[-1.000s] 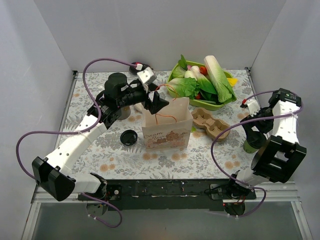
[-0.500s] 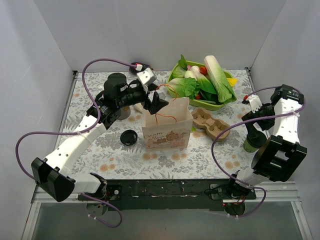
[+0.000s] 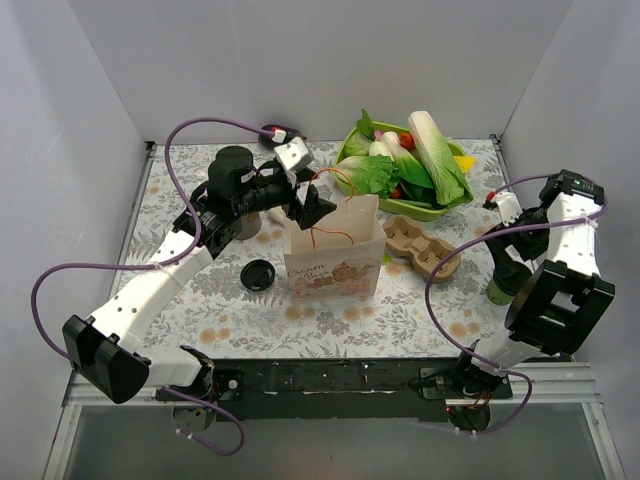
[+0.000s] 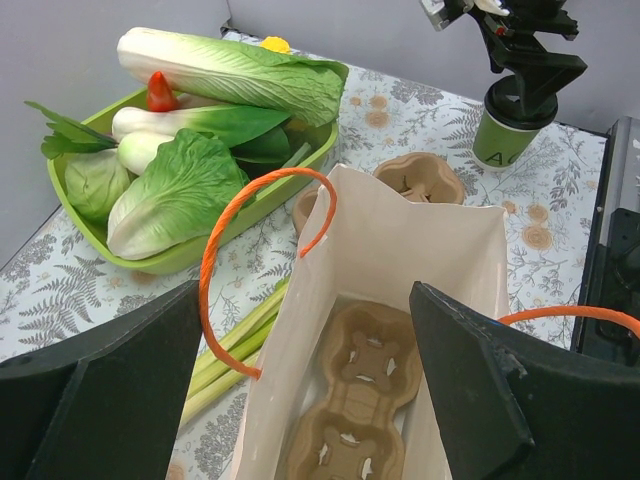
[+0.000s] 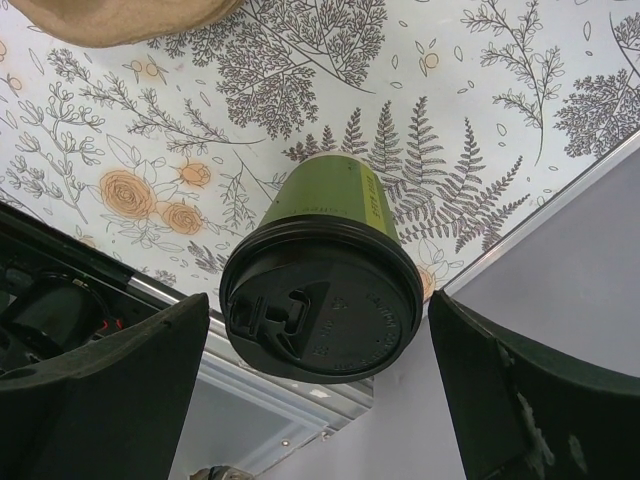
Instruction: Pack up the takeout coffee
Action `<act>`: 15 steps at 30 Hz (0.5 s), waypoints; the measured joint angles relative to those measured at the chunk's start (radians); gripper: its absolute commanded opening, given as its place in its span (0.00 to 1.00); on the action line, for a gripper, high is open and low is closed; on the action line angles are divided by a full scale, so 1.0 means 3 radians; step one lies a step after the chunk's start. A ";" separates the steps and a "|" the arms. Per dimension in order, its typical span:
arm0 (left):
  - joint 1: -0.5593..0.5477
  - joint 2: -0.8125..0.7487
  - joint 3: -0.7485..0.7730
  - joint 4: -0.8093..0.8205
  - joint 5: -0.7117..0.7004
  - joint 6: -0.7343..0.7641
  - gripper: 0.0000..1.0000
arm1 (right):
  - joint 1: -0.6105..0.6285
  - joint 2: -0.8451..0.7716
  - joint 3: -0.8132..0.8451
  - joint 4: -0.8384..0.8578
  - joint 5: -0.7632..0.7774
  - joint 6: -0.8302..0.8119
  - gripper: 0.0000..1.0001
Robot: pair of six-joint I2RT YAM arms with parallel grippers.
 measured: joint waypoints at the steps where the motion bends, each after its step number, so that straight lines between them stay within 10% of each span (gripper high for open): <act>1: 0.0000 0.0000 0.0000 0.0000 0.0000 0.0005 0.83 | 0.0000 0.0014 0.0000 0.0001 0.0006 0.0000 0.98; 15: -0.0001 0.0000 0.0000 -0.0005 -0.0001 0.0037 0.83 | 0.0000 0.0036 -0.0179 0.0122 0.0056 0.0003 0.88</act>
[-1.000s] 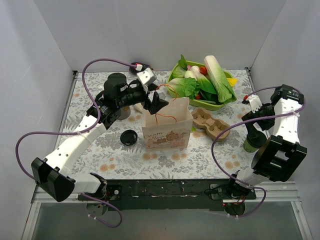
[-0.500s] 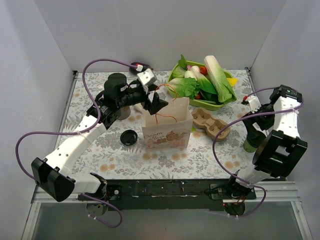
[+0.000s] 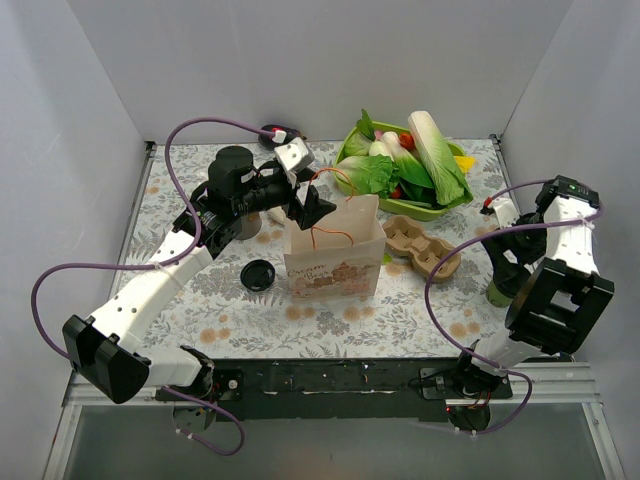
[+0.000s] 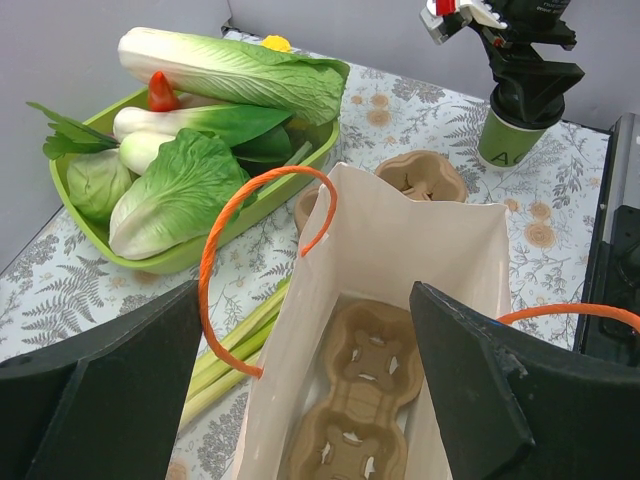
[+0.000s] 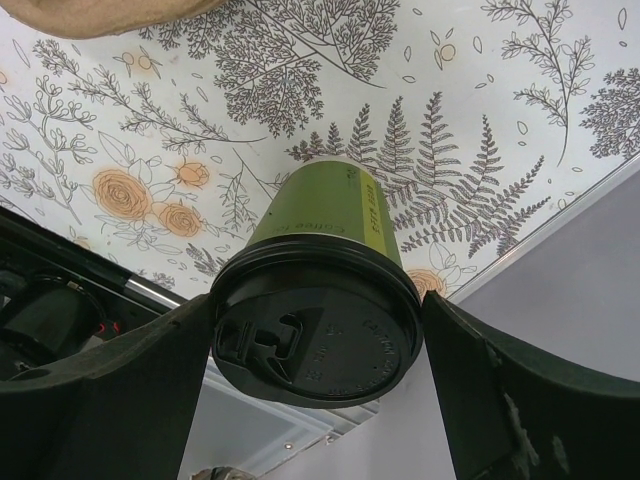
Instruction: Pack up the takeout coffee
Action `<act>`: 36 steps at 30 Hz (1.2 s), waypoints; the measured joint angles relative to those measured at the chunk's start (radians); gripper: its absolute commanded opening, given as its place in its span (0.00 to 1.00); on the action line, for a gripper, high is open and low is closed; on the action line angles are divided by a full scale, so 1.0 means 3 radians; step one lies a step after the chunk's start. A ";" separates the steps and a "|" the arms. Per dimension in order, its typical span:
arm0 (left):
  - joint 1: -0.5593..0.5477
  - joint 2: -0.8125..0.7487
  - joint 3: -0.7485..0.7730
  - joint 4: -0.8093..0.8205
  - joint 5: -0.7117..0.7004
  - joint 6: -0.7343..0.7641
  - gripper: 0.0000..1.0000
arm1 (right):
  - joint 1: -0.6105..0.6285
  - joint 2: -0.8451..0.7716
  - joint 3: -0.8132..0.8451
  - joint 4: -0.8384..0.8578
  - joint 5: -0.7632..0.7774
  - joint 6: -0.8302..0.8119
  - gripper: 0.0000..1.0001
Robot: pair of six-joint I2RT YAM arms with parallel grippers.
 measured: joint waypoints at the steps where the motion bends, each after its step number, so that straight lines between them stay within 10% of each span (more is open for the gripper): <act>1: 0.0000 0.0000 0.0000 -0.0004 0.0000 0.0001 0.83 | 0.0000 -0.0005 -0.0015 0.0009 0.0000 0.0000 0.86; 24: 0.0001 0.0032 0.0051 -0.0095 0.0000 0.0025 0.83 | 0.0000 0.0287 0.0239 -0.0099 -0.0262 0.1399 0.64; 36: 0.0001 0.0094 0.0164 -0.0136 0.0001 0.0036 0.83 | 0.0000 0.0106 0.0210 -0.0163 -0.0444 0.1832 0.96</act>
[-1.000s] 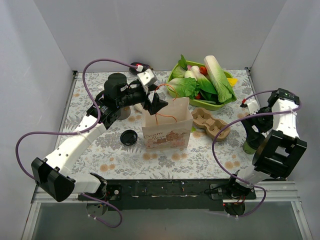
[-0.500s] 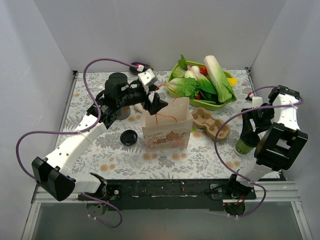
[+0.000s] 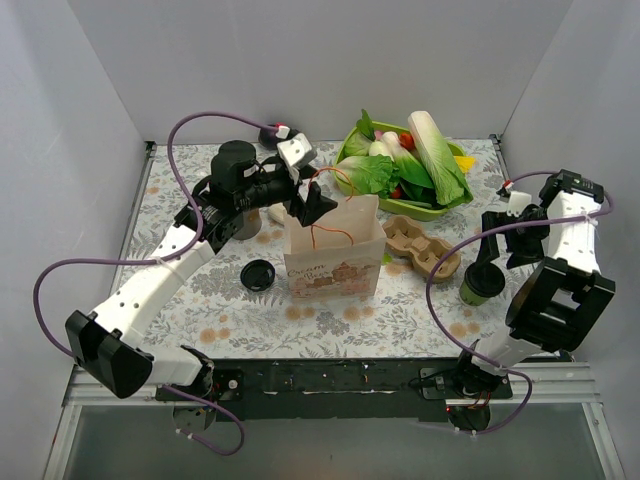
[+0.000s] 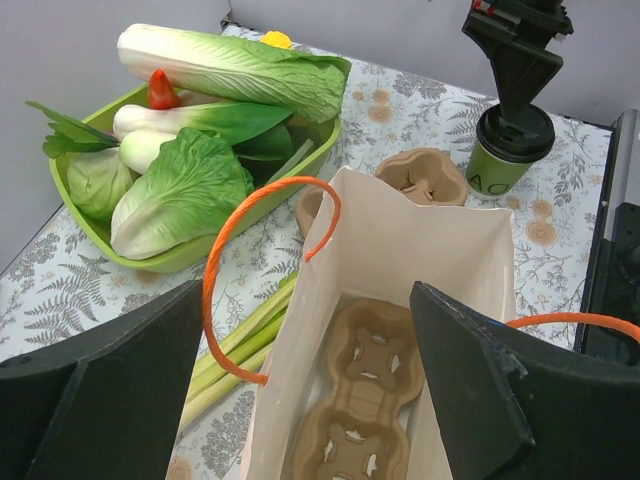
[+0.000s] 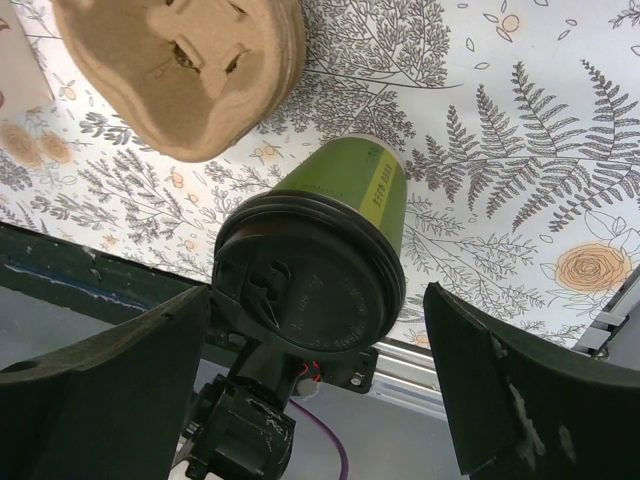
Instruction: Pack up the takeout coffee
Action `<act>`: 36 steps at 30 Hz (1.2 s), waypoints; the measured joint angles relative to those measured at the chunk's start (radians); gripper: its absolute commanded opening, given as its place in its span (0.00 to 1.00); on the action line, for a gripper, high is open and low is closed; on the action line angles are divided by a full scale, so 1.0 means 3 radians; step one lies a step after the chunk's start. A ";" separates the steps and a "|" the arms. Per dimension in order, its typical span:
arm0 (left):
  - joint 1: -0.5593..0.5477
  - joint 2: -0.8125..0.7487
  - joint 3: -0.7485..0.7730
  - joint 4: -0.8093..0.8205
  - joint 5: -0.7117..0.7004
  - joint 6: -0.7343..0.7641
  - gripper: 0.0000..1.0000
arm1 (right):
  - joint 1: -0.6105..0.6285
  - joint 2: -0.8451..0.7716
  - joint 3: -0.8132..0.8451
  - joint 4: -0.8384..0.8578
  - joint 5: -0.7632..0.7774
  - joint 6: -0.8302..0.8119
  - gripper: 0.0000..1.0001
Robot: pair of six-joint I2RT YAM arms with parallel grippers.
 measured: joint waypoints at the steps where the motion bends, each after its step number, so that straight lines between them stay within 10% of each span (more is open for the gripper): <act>1: 0.0000 0.0008 0.0004 -0.0004 0.0000 0.0001 0.83 | 0.0000 -0.0039 0.0001 -0.0001 -0.0023 0.0001 0.97; 12: -0.0001 0.0045 0.0018 -0.0031 0.0000 0.0029 0.83 | -0.0001 -0.0148 0.0109 -0.0043 -0.0186 -0.0210 0.98; 26: 0.0000 0.0043 0.0107 -0.0291 -0.0155 0.0253 0.83 | 0.0095 -0.0947 -0.0259 -0.0043 -0.0557 -0.3347 0.98; 36: 0.0000 0.0043 0.0128 -0.0345 -0.0223 0.0319 0.83 | 0.0135 -0.1100 -0.0722 -0.0070 -0.0163 -0.4301 0.98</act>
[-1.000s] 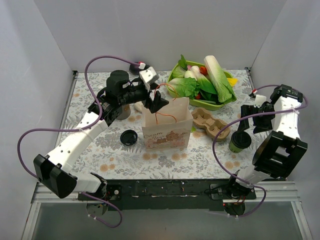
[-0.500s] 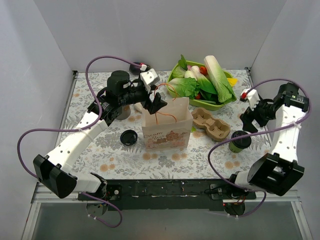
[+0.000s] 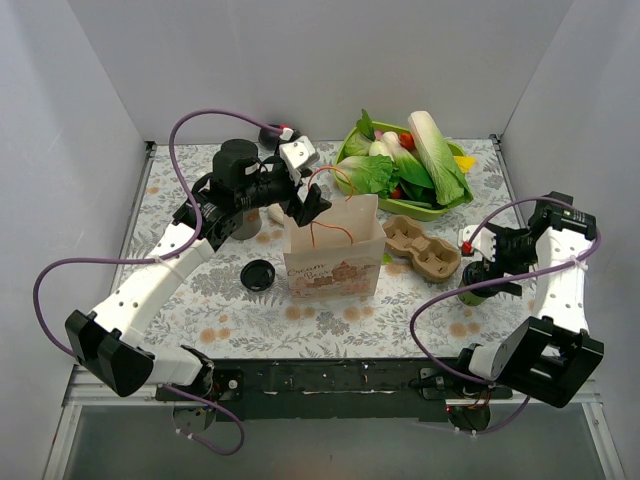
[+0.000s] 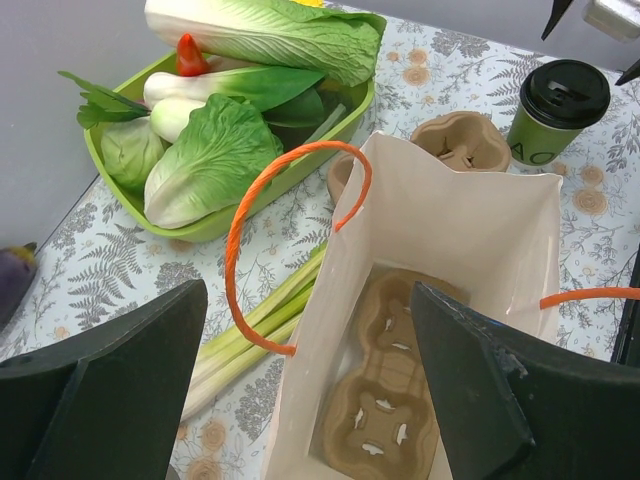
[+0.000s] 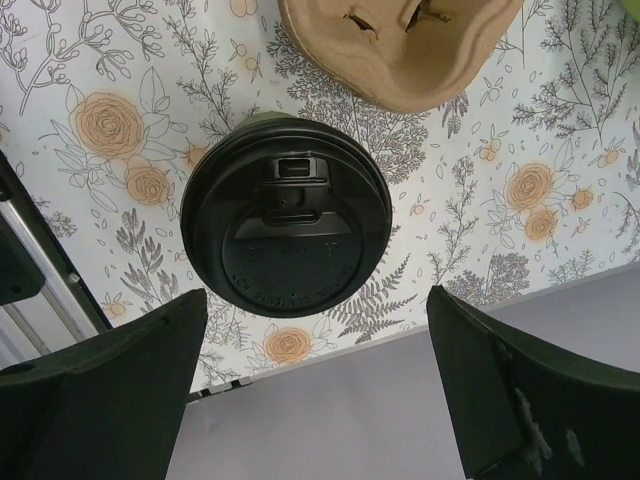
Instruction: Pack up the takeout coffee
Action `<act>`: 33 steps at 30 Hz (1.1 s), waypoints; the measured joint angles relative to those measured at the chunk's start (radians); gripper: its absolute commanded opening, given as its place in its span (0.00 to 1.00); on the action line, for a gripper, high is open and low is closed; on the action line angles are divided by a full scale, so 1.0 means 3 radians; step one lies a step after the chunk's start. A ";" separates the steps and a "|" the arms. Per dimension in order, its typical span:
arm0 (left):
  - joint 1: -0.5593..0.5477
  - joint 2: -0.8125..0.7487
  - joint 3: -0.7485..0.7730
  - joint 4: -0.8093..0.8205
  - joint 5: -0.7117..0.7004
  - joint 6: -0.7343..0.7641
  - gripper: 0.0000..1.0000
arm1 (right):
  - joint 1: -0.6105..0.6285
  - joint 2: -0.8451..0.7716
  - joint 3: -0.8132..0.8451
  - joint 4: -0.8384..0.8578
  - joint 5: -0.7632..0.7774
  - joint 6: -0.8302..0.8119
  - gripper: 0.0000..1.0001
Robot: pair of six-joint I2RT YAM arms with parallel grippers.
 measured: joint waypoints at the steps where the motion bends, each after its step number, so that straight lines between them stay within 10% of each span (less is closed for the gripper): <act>1: -0.0001 0.0000 0.0000 -0.0001 -0.0004 0.0003 0.83 | 0.0017 -0.0013 0.0000 0.0001 0.0018 -0.0013 0.98; 33: 0.0000 0.0001 -0.0017 0.0001 -0.0003 0.0005 0.84 | 0.0434 0.0356 0.0000 0.0005 0.0259 0.0548 0.93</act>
